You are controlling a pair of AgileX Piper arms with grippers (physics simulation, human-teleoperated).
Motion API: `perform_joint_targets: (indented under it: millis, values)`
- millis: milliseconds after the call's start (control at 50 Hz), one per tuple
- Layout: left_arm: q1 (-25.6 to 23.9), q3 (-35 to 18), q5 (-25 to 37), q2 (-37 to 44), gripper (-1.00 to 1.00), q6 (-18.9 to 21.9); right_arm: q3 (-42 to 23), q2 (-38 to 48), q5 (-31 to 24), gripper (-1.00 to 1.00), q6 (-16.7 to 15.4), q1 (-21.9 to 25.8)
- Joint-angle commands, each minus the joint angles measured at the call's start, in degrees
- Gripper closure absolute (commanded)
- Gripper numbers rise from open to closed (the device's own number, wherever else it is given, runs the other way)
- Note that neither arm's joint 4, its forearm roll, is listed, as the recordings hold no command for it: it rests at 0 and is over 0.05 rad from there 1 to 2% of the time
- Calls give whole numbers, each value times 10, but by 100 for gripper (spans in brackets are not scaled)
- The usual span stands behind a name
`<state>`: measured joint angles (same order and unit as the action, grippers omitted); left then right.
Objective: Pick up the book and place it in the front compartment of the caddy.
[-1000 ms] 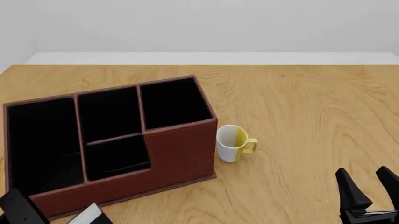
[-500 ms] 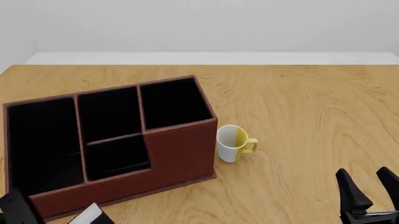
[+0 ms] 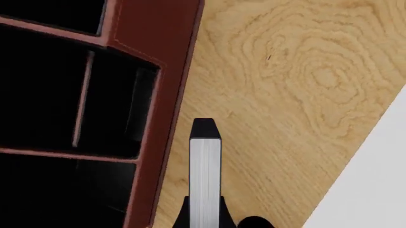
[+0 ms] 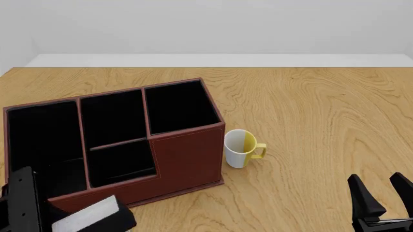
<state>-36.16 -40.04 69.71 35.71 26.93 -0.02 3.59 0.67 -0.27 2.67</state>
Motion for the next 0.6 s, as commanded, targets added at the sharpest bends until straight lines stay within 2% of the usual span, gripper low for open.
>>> perform_joint_targets:
  millis: [20, 60, 80, 140, 160, 180, 200, 220, 240, 260, 280, 300, 380, 400, 420, 460, 480, 540, 560, 600]
  values:
    - [-21, -54, 2, 30, 100, 87, 0, -2, -1, -100, 1, 1]
    - [-37, -73, 2, 34, 100, 105, 0, 1, 2, -100, 0, 0]
    - [-16, -60, 2, 29, 100, 149, 0, 0, 2, -100, 0, -1]
    - [-11, -92, 2, 41, 100, 157, 0, -3, 2, -100, 1, -1]
    - [9, -74, 2, 35, 100, 197, 0, -3, 1, -100, 1, -2]
    - [9, -74, 2, 35, 100, 197, 0, -3, 1, -100, 1, -2]
    - [-16, -110, 2, 51, 100, 154, 0, -1, 3, -100, 2, -4]
    - [8, -120, 2, 49, 100, 187, 0, -1, 3, -100, 3, -3]
    - [8, -120, 2, 49, 100, 187, 0, -1, 3, -100, 3, -3]
    - [22, -98, 2, 47, 100, 214, 0, -3, 2, -100, 1, -3]
    - [18, -112, 2, 53, 100, 199, 0, -1, 4, -100, 2, -4]
    - [37, -104, 2, 55, 100, 220, 0, 1, 6, -100, 2, -5]
    - [22, -112, 2, 59, 100, 204, 0, -7, 0, -100, 3, -5]
    - [40, -113, 2, 60, 100, 224, 0, -4, 2, -100, 2, -6]
    - [33, -130, 2, 67, 100, 207, 0, -3, 3, -100, 2, -6]
    - [43, -115, 2, 64, 100, 232, 0, -6, 1, -100, 2, -7]
    - [36, -124, 2, 69, 100, 221, -1, -7, 0, -100, 3, -7]
    - [47, -136, 2, 74, 100, 230, -1, -9, -1, -100, 3, -7]
    - [37, -140, 2, 78, 100, 216, -1, -8, -1, -100, 5, -7]
    - [40, -138, 2, 76, 100, 222, -1, -6, 2, -100, 5, -7]
